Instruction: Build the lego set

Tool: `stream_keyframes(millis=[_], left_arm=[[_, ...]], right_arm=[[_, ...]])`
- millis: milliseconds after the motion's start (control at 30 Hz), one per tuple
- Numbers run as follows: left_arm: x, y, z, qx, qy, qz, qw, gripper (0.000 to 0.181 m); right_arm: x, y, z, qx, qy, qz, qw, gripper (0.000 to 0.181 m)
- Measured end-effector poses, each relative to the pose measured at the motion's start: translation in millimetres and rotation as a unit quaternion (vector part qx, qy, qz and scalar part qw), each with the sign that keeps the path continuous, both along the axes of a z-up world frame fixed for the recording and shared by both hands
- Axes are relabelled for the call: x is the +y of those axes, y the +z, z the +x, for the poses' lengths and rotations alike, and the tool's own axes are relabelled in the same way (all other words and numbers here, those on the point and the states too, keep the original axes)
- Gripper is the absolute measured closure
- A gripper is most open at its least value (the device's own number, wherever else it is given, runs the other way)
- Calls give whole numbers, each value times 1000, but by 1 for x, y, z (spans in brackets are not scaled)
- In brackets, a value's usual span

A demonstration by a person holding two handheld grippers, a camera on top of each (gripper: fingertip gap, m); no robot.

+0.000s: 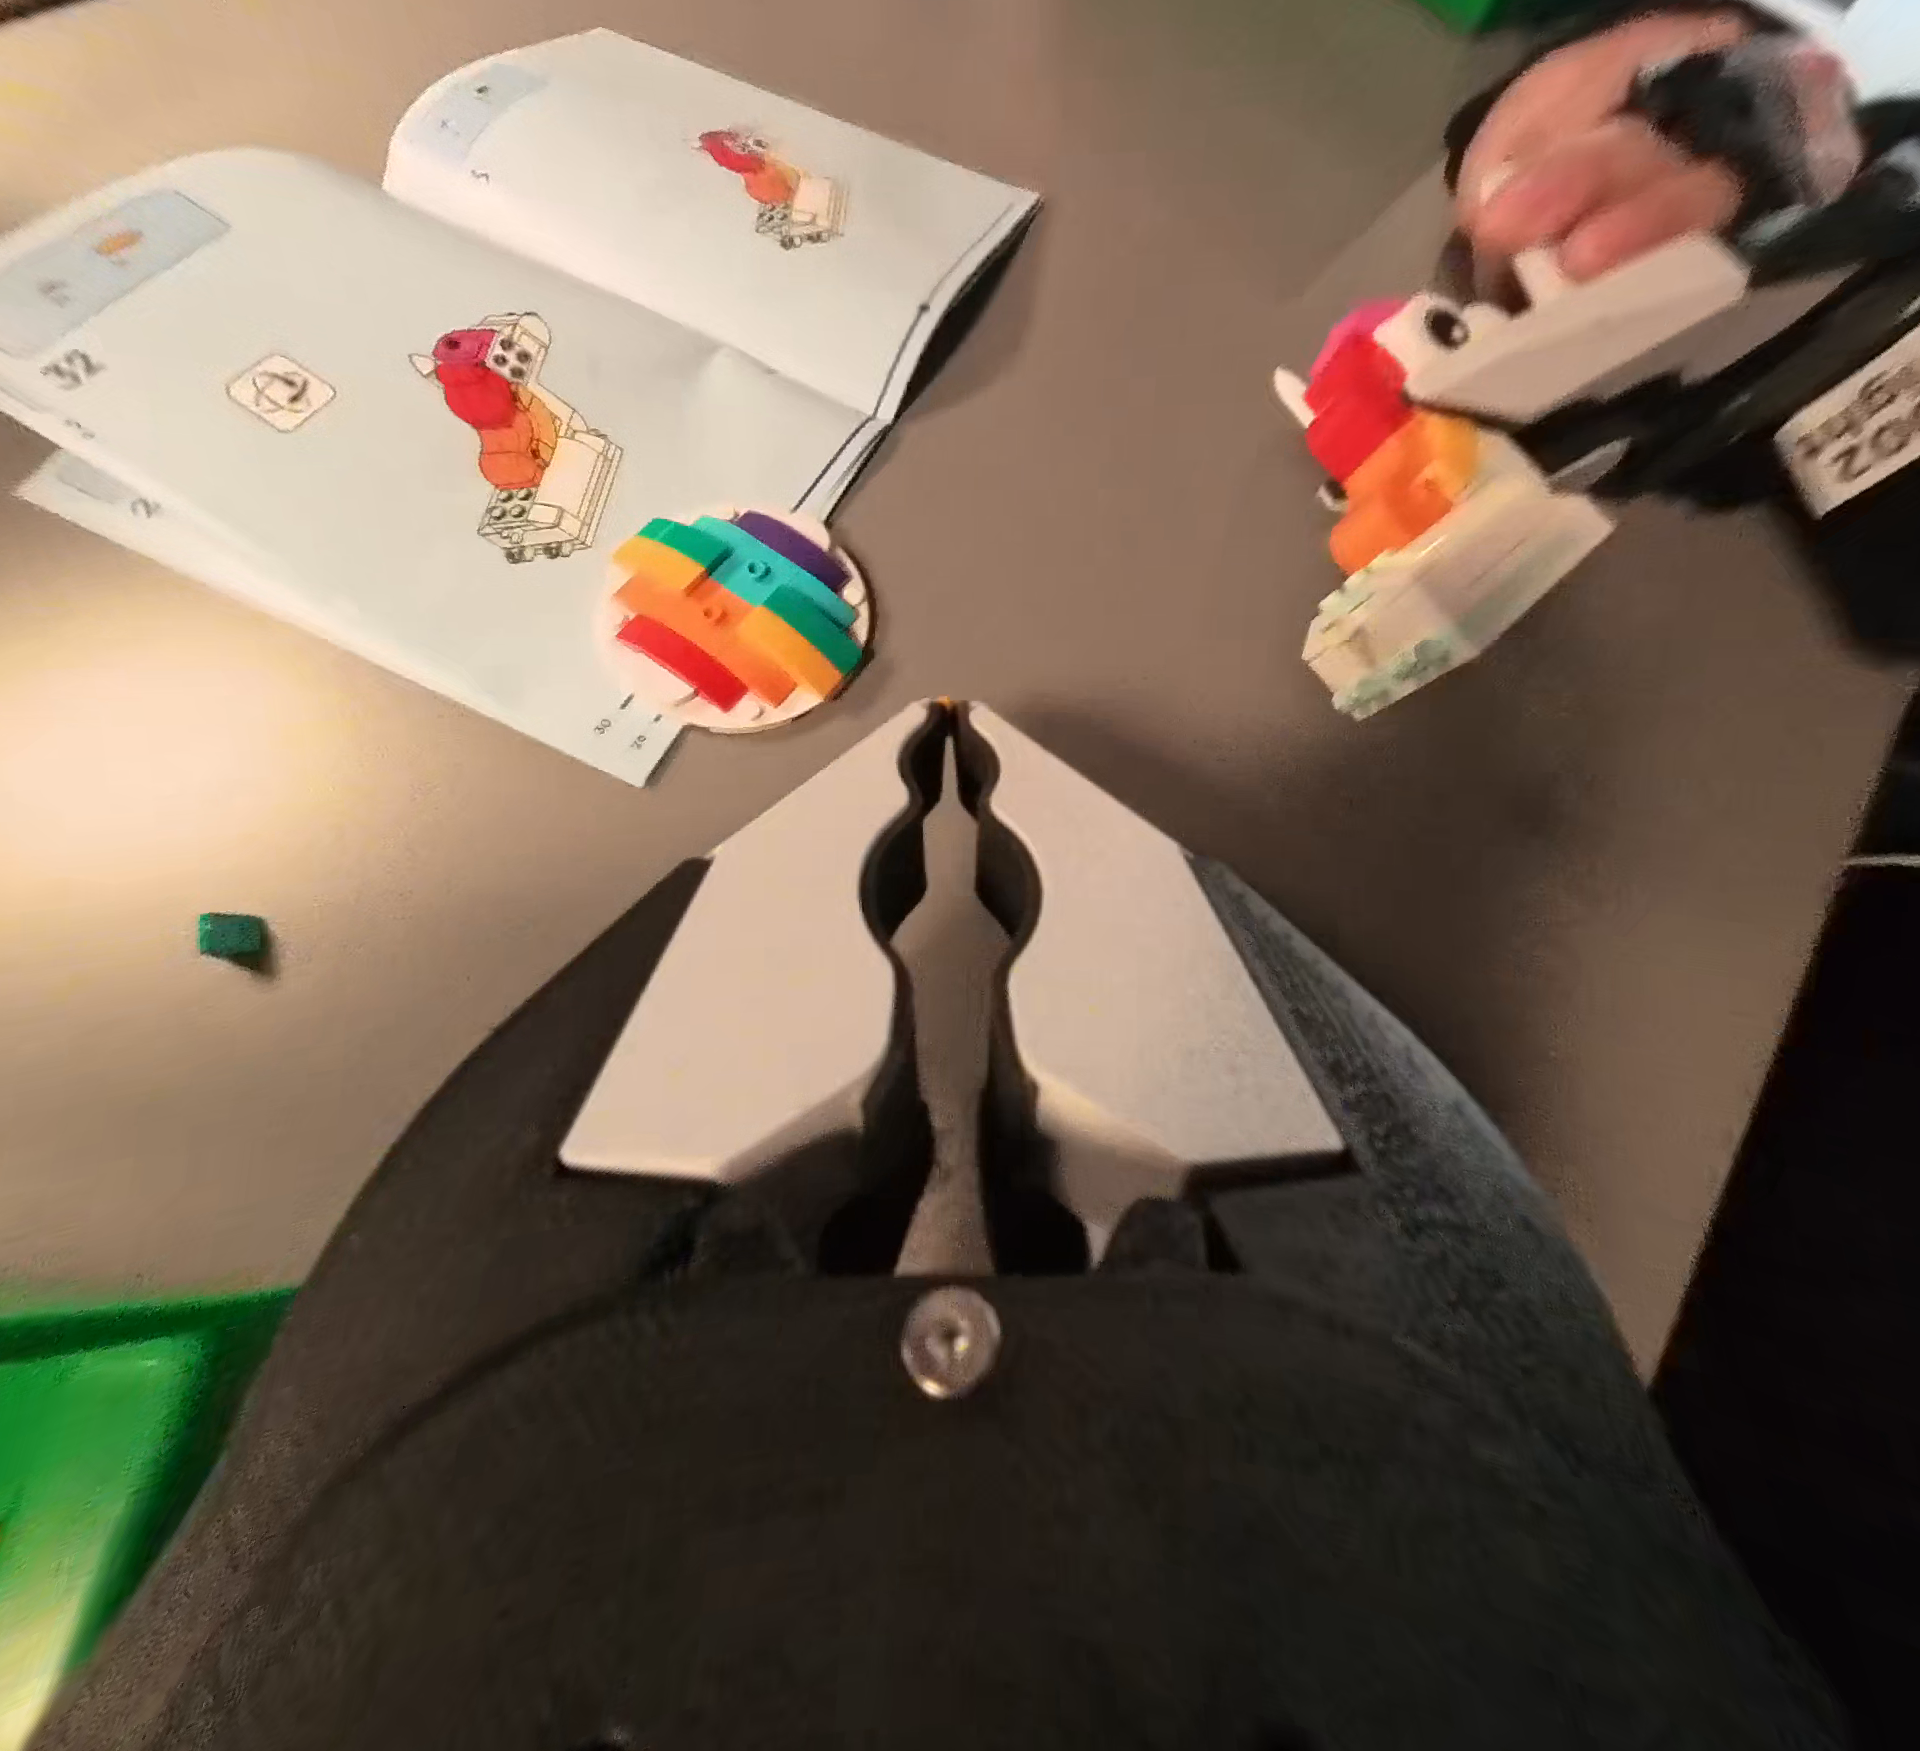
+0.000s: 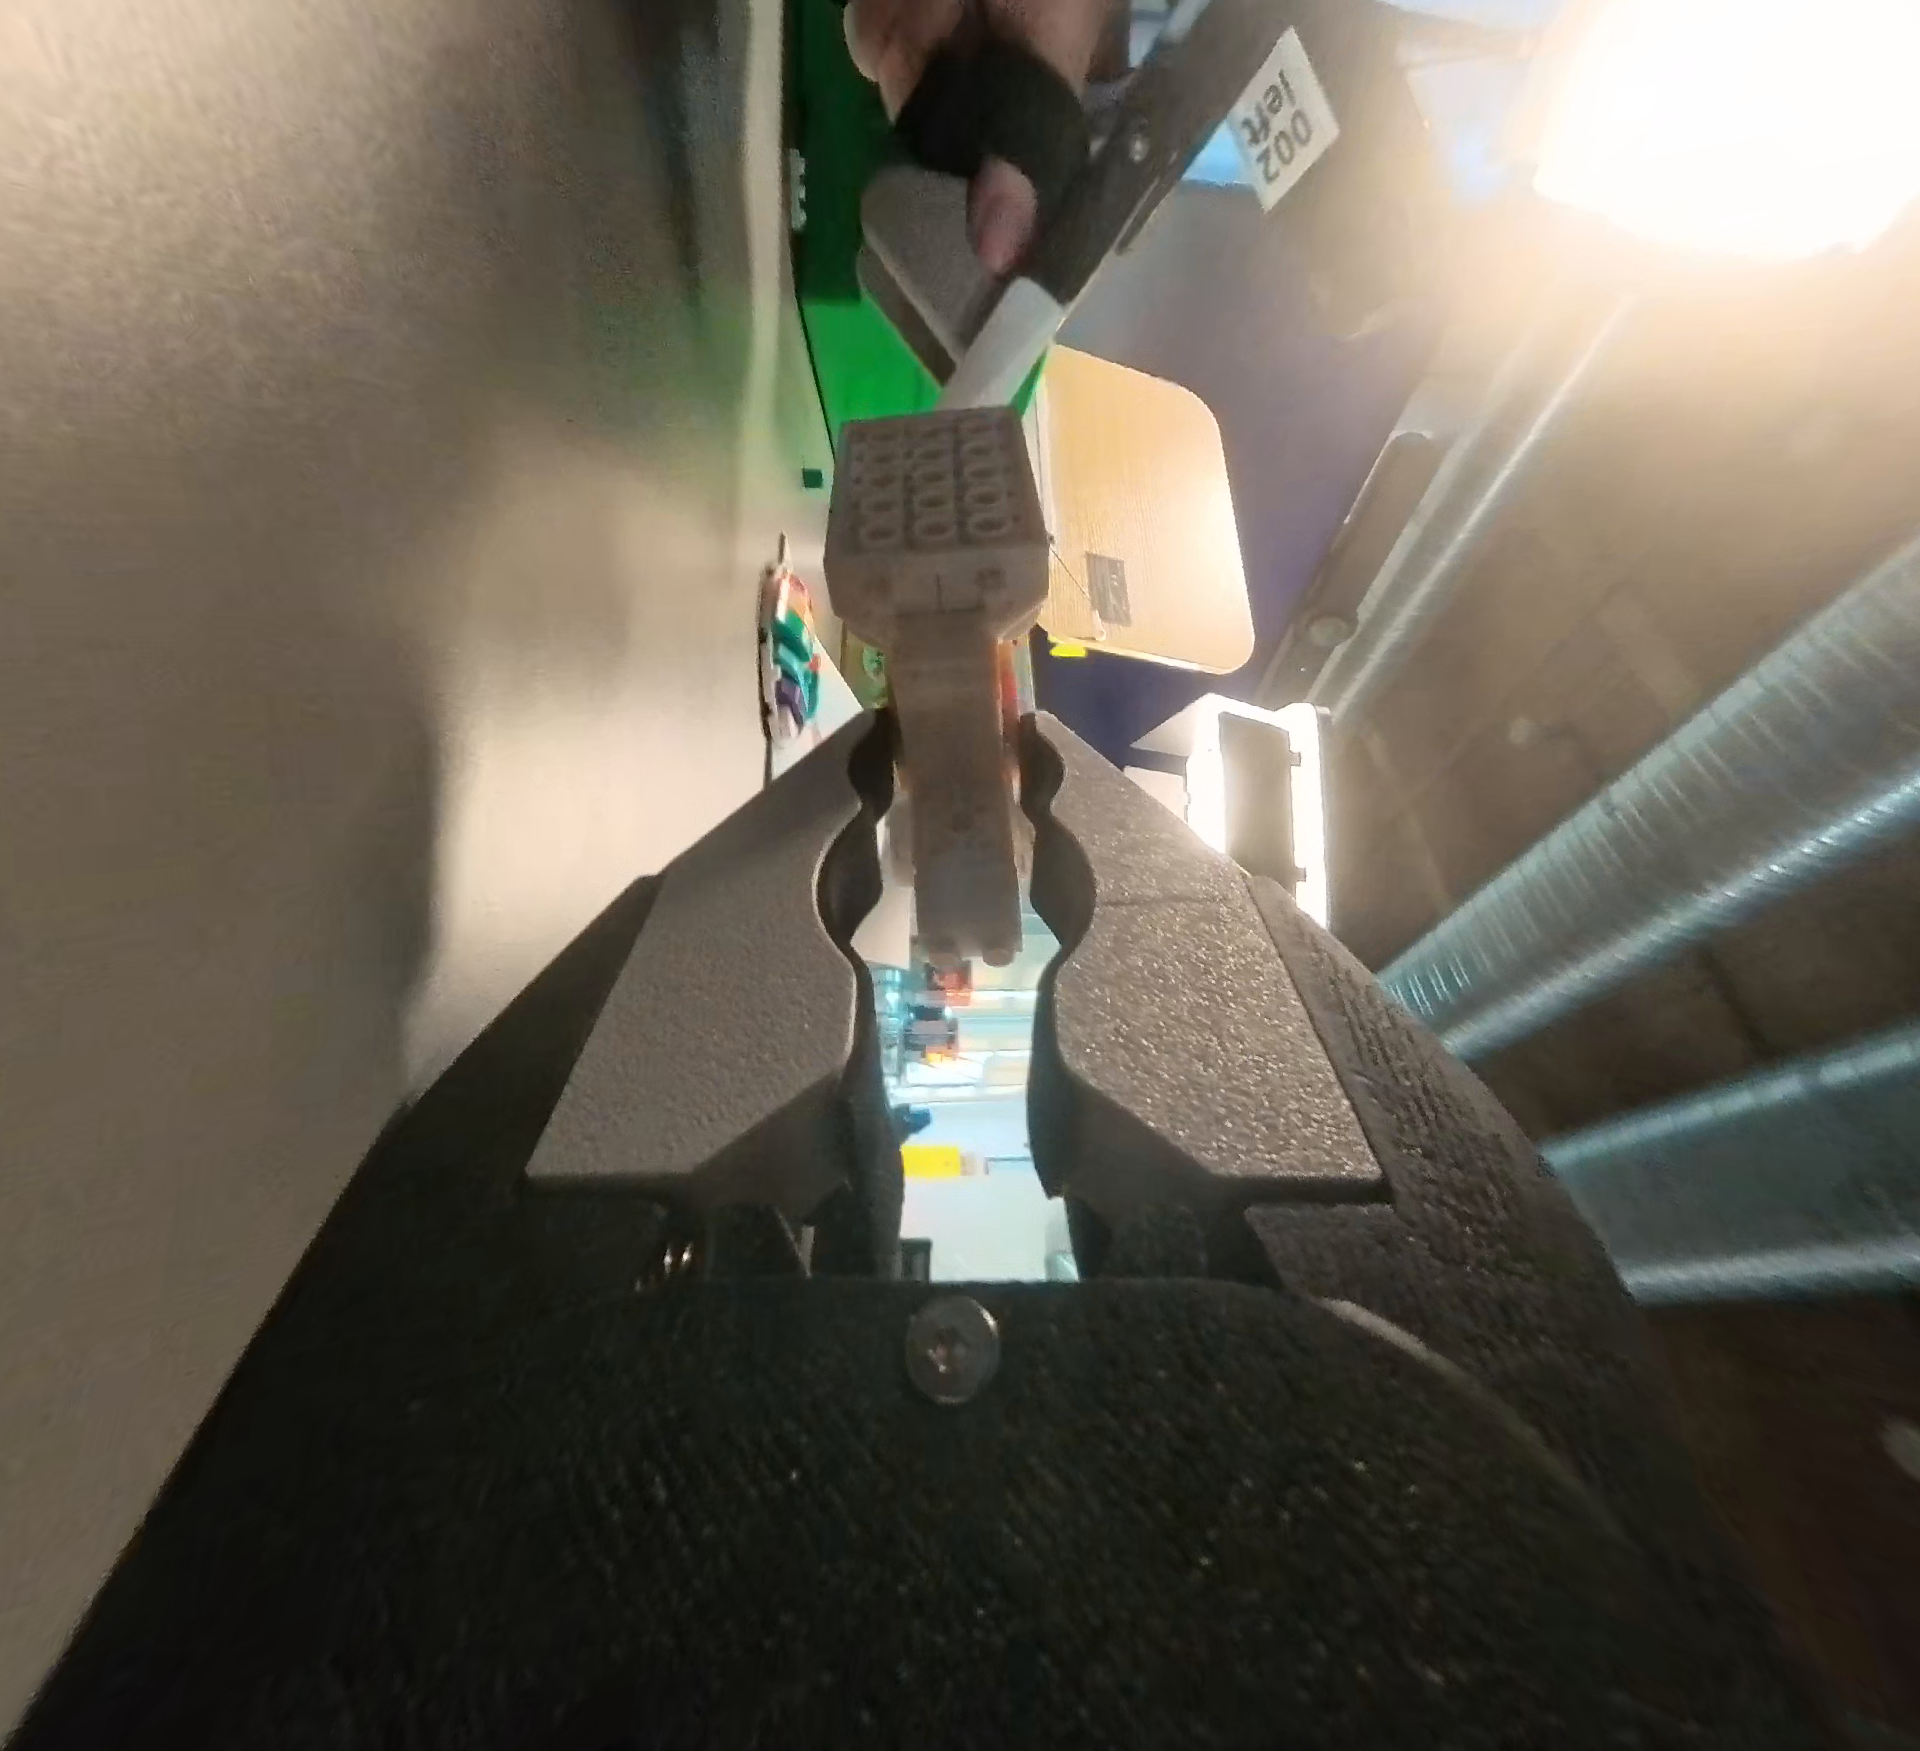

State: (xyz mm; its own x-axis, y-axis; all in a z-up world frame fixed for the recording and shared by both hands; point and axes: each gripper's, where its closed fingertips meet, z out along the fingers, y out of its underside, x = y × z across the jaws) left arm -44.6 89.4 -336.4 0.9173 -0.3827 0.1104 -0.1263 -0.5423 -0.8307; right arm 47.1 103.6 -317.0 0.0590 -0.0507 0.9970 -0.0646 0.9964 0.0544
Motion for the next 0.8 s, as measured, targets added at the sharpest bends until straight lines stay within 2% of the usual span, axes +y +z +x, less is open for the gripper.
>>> stream_keyframes(millis=[100, 200, 367, 467, 533, 800], left_arm=[[1, 1, -5, -33, 16, -12, 999, 181], [-5, 3, 16, -134, -16, -51, 989, 181], [-16, -8, 43, -297, -45, -167, 939, 181], [-16, -28, 37, -301, -22, -216, 928, 181], [-13, -27, 34, -338, -16, -229, 913, 181], [-4, -31, 16, -306, 43, -206, 928, 181]], right_arm=[[3, 0, 0, 1, -5, -1, 1000, 159], [5, 1, 0, 2, -7, -2, 1000, 159], [6, 1, 2, 3, -9, 14, 1000, 159], [8, 1, 3, 4, -11, 17, 1000, 159], [9, 1, 4, 3, -11, 18, 1000, 159], [7, 0, 4, 0, -8, 18, 1000, 159]])
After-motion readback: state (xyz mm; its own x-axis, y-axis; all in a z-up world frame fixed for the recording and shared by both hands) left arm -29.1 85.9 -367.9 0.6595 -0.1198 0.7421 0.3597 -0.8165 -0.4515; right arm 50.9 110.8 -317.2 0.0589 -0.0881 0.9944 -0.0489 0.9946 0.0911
